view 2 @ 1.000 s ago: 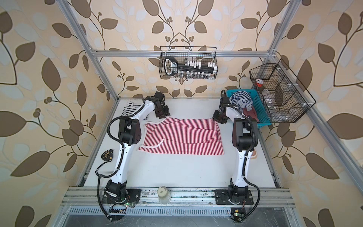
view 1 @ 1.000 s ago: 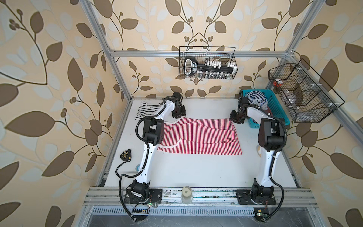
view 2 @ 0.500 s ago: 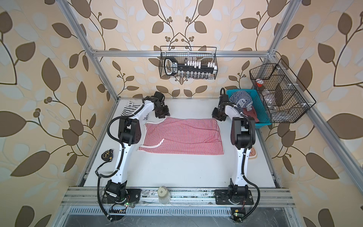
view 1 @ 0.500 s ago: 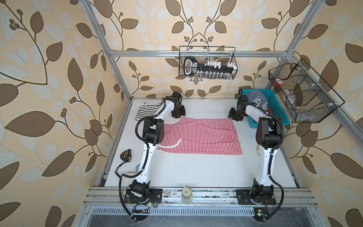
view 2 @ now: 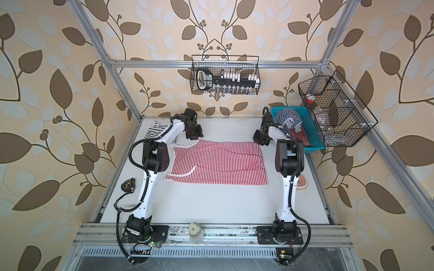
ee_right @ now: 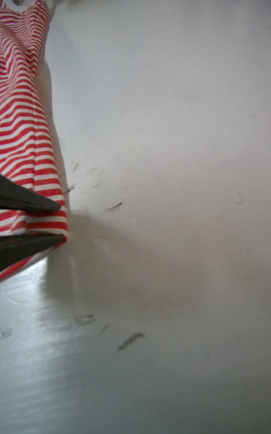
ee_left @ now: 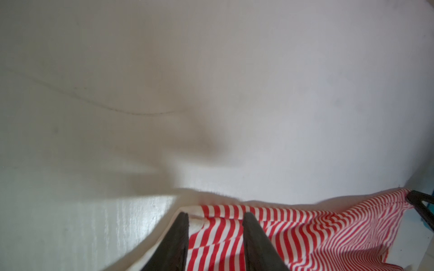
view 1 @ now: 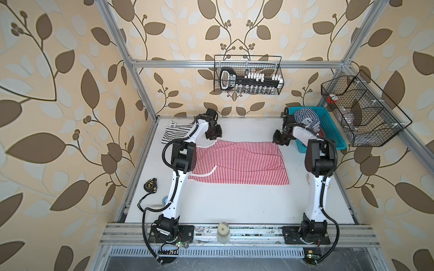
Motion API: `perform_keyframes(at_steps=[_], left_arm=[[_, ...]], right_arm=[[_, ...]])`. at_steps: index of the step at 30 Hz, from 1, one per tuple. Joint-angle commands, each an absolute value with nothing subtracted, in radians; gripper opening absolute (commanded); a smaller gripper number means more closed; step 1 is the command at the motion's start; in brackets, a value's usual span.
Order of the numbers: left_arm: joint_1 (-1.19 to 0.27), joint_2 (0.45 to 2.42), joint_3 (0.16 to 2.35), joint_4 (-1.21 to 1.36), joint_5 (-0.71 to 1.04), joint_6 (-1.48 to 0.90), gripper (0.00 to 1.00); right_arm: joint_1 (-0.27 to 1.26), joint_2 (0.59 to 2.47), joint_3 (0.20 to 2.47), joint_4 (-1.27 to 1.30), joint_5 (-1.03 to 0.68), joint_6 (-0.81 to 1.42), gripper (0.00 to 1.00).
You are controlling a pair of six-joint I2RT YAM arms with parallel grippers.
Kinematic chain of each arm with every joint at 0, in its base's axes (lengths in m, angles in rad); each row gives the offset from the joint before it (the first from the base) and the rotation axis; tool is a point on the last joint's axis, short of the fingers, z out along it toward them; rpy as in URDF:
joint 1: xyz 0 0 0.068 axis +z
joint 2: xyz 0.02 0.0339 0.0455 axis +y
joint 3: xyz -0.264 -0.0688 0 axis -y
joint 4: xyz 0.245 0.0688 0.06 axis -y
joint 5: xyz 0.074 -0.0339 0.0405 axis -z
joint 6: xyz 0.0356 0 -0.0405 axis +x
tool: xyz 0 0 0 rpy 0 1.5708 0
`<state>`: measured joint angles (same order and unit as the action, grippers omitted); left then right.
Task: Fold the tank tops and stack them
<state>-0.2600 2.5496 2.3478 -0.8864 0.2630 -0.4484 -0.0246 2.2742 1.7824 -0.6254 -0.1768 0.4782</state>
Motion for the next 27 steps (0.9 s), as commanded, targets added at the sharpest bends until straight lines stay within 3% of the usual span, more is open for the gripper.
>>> perform_keyframes(at_steps=[1, 5, 9, 17, 21, 24, 27], left_arm=[[-0.251, 2.562, 2.38, -0.939, 0.284, -0.424, 0.39], [-0.249, 2.564, 2.377, -0.961, 0.268, -0.41, 0.39], [-0.247, 2.542, 2.357, -0.948, 0.253, -0.411, 0.43], [-0.244, 2.544, 2.355, -0.961, 0.259, -0.395, 0.44], [-0.244, 2.558, 2.353, -0.974, 0.261, -0.394, 0.39], [-0.244, 2.566, 2.353, -0.965, 0.27, -0.399, 0.3], [-0.244, 2.571, 2.356, -0.952, 0.28, -0.406, 0.21]], right_arm=[[-0.028, 2.287, 1.798, -0.649, -0.187, 0.47, 0.22], [-0.028, 2.285, 1.796, -0.664, -0.173, 0.463, 0.29], [-0.029, 2.272, 1.781, -0.663, -0.164, 0.459, 0.3], [-0.031, 2.275, 1.77, -0.654, -0.188, 0.462, 0.14], [-0.031, 2.275, 1.767, -0.649, -0.19, 0.463, 0.06], [-0.03, 2.275, 1.767, -0.649, -0.194, 0.464, 0.0], [-0.031, 2.273, 1.767, -0.648, -0.196, 0.462, 0.0]])
